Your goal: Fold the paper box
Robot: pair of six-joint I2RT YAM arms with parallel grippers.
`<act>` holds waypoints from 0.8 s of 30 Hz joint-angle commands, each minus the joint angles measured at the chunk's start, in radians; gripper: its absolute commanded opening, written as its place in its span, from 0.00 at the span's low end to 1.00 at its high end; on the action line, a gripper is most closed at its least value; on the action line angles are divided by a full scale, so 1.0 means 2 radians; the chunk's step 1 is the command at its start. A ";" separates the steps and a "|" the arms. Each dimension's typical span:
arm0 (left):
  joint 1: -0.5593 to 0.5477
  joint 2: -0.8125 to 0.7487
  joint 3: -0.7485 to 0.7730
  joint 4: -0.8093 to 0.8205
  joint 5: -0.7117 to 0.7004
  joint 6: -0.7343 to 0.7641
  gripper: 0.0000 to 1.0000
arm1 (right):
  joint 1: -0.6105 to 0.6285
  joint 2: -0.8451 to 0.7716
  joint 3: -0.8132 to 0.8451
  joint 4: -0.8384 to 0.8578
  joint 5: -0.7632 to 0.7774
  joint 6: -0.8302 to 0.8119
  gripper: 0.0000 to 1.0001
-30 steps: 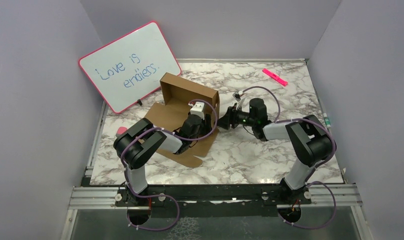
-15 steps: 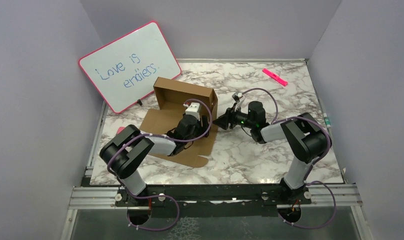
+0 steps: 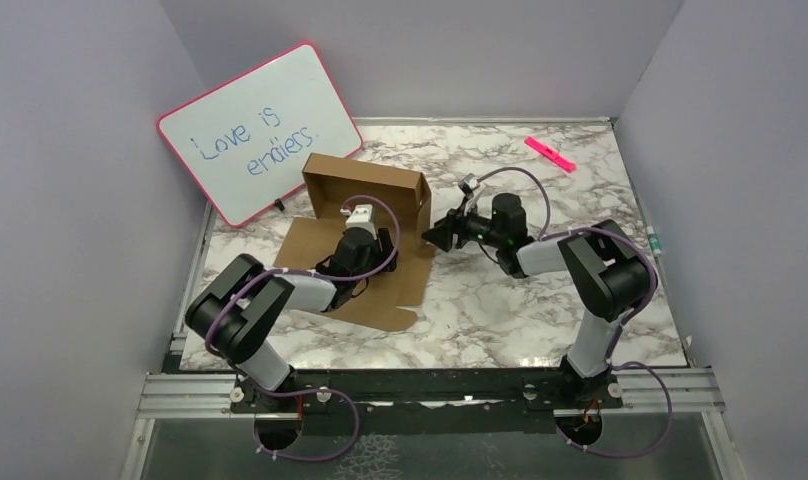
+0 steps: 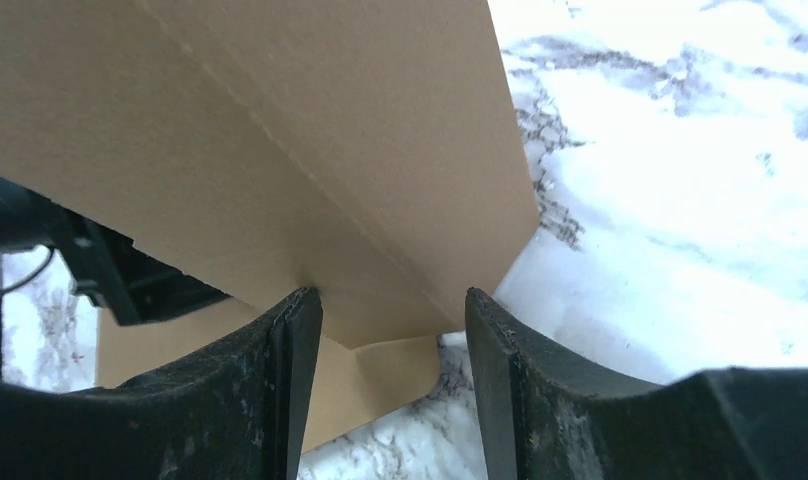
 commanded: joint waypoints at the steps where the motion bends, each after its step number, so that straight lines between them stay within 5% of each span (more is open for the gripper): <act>1: 0.000 0.052 -0.002 -0.013 0.017 -0.006 0.60 | 0.003 0.006 0.034 -0.016 0.020 -0.035 0.62; 18: -0.032 0.052 -0.045 -0.006 0.047 -0.025 0.57 | 0.035 0.068 0.103 0.019 0.070 -0.082 0.65; 24: -0.043 0.021 -0.052 -0.006 0.051 -0.030 0.57 | 0.043 0.071 0.102 0.042 0.094 -0.091 0.56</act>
